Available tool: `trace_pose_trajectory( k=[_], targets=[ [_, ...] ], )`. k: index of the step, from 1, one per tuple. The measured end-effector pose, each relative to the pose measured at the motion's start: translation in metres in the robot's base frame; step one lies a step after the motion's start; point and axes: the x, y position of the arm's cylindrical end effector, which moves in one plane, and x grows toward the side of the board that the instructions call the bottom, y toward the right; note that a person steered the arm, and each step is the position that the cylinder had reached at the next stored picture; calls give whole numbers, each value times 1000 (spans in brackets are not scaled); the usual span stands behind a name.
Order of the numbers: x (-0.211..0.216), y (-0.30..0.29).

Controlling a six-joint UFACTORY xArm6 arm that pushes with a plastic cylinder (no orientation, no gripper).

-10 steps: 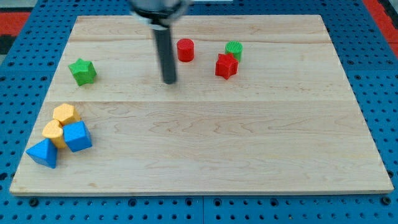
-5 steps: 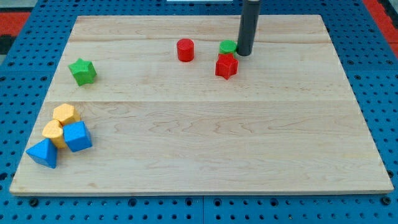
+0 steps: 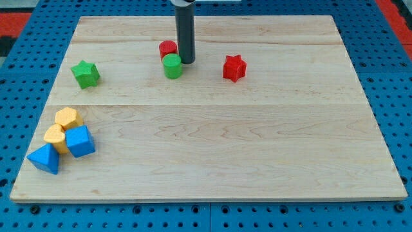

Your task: Move the green circle to the center left of the board

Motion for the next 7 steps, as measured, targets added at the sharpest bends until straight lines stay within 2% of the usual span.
trace_pose_trajectory(
  k=[2,3,5,6,7],
  targets=[
    [51,-13],
    [51,-41],
    [21,-107],
    [19,-115],
    [-5,-100]
  ],
)
